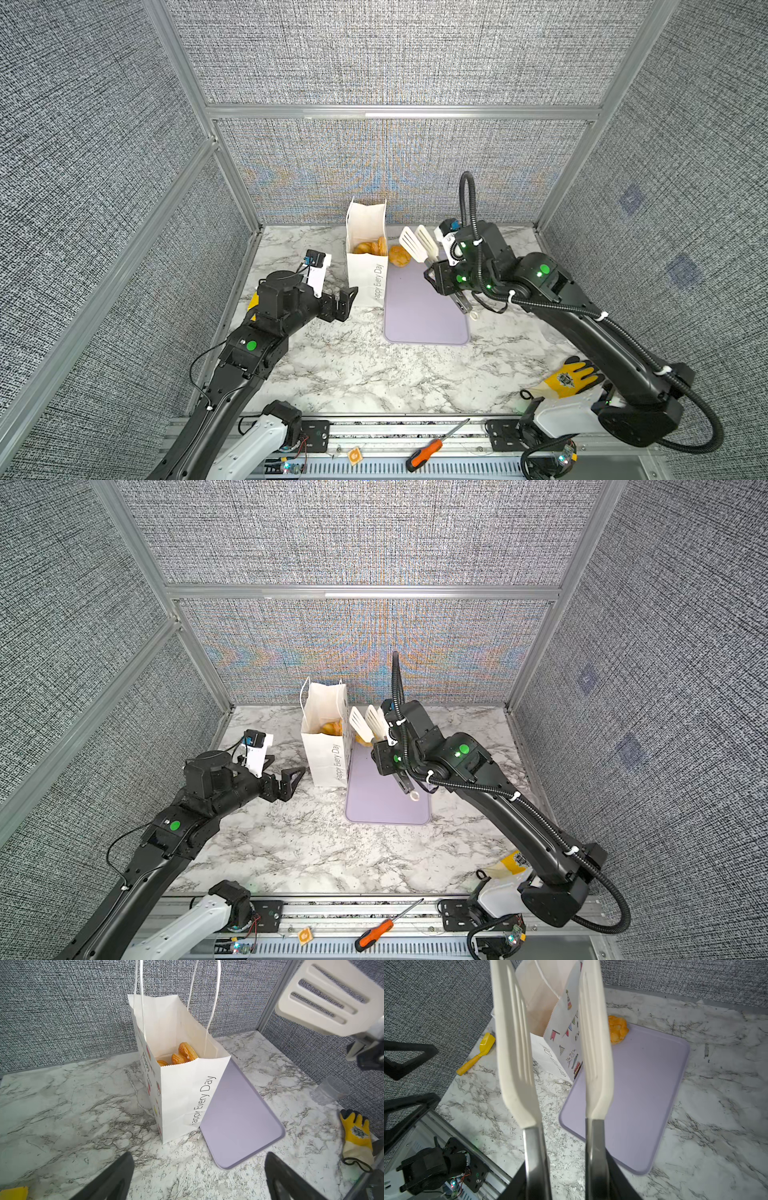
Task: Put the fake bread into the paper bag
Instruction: 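Draw the open tongs back from the bag toward the yellow puff bun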
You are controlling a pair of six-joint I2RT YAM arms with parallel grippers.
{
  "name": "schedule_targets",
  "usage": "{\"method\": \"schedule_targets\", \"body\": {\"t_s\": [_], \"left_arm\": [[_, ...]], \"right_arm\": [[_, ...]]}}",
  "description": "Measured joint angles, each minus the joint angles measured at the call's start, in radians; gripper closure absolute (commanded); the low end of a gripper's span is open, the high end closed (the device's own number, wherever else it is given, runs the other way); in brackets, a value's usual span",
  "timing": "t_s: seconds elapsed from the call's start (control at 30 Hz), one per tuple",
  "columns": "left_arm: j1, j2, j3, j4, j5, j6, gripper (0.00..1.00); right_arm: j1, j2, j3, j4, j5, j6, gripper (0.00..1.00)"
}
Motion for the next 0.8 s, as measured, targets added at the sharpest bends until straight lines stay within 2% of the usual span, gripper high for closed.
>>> {"method": "schedule_targets", "body": {"t_s": [0.3,0.8], "left_arm": [[-0.024,0.0,-0.023,0.018,0.013,-0.035,0.01],[-0.098,-0.006,-0.099,0.06,0.005,-0.101,0.01]], "right_arm": [[-0.048,-0.01,-0.1,-0.031,0.043,-0.016,0.57],[-0.084,0.115,-0.185,-0.043,0.1,-0.049,0.56]]}}
